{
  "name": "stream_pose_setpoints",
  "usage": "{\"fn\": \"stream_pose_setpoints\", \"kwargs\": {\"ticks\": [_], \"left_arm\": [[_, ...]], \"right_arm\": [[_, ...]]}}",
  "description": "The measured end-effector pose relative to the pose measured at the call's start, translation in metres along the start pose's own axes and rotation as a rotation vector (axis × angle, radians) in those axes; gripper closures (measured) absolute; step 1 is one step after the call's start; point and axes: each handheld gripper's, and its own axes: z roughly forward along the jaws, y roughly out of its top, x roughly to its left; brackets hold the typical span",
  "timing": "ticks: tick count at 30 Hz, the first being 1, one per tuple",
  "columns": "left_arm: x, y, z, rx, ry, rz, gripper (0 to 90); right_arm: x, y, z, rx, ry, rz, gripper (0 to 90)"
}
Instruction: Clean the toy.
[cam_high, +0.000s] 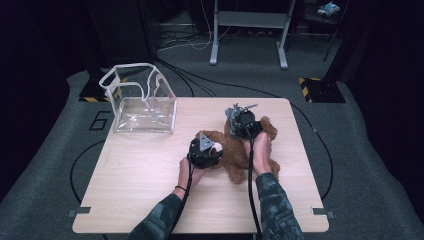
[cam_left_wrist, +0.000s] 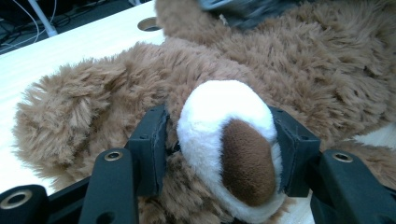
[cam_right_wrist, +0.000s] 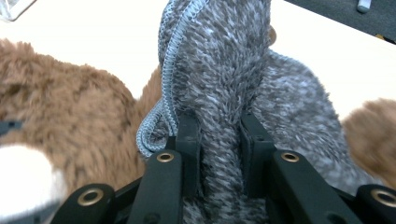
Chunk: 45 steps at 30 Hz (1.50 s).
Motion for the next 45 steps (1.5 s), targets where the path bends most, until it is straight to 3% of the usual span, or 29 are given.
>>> {"fn": "stream_pose_setpoints", "kwargs": {"ticks": [2,4,6,7,8,10,11,12,13,14,15,17,19,21,23,24,27,31,37,38,41,43,45], "left_arm": [[0.0,0.0,0.0,0.0,-0.002,0.0,44.9],[0.0,0.0,0.0,0.003,-0.005,-0.001,44.9],[0.0,0.0,-0.001,0.009,-0.007,-0.001,44.9],[0.0,0.0,-0.001,0.009,-0.007,-0.001,44.8],[0.001,0.0,-0.001,0.002,-0.004,-0.003,44.8],[0.001,0.0,-0.001,0.001,-0.002,-0.001,44.8],[0.001,0.0,0.0,-0.002,-0.001,-0.002,44.8],[0.0,0.0,0.0,-0.004,0.002,-0.009,44.8],[0.0,0.0,0.0,-0.004,0.002,-0.009,44.8],[0.0,0.0,0.0,-0.003,0.002,-0.01,44.8],[0.0,0.0,0.0,-0.003,0.001,-0.011,44.8],[0.001,0.001,0.001,-0.002,0.001,-0.012,44.8],[0.001,0.001,0.0,0.005,-0.004,-0.011,44.8],[0.001,0.001,0.0,0.006,-0.004,-0.011,44.8],[0.001,0.001,0.0,0.007,-0.004,-0.008,44.8],[0.001,0.001,0.001,0.003,0.0,-0.008,44.8],[0.001,0.001,0.001,0.003,-0.001,-0.008,44.9],[0.001,0.001,0.001,0.0,0.0,-0.01,44.8],[0.0,0.0,0.001,-0.001,0.006,-0.007,44.8],[0.0,0.0,0.001,0.002,0.006,-0.003,44.8],[0.0,0.0,0.001,0.001,0.003,-0.009,44.8],[0.0,0.0,0.0,0.006,0.002,-0.009,44.8],[0.001,0.0,0.0,0.001,0.002,-0.009,44.8]], "right_arm": [[0.008,0.008,0.011,0.016,0.006,-0.018,73.3],[0.013,0.011,0.019,0.015,0.05,-0.019,73.1],[0.017,0.013,0.024,0.013,0.113,0.019,73.1],[0.017,0.013,0.024,0.013,0.113,0.019,73.1],[0.016,0.015,0.021,-0.001,0.15,0.04,73.1],[0.014,0.015,0.017,-0.011,0.167,0.045,73.0],[0.011,0.015,0.011,-0.021,0.181,0.061,73.0],[0.003,0.013,-0.005,-0.069,0.199,0.059,73.0],[0.003,0.013,-0.005,-0.069,0.199,0.059,73.0],[-0.002,0.01,-0.019,-0.09,0.188,0.046,73.0],[-0.002,0.01,-0.019,-0.09,0.188,0.046,73.0],[-0.009,0.001,-0.041,-0.104,0.159,0.037,72.9],[-0.013,-0.004,-0.05,-0.106,0.143,0.034,72.9],[-0.015,-0.008,-0.053,-0.112,0.13,0.032,72.9],[-0.017,-0.017,-0.057,-0.086,0.063,0.012,72.9],[-0.017,-0.017,-0.057,-0.086,0.063,0.012,72.9],[-0.02,-0.023,-0.046,-0.044,0.045,0.016,72.8],[-0.017,-0.021,-0.025,-0.036,0.06,0.02,72.7],[-0.004,-0.009,-0.008,-0.035,0.073,0.012,72.7],[0.005,-0.003,0.001,-0.01,0.071,0.002,72.8],[0.01,0.002,0.006,0.002,0.076,-0.002,72.8],[0.017,0.008,0.011,0.022,0.146,0.01,72.8],[0.016,0.01,0.011,0.002,0.192,0.011,72.7]]}}
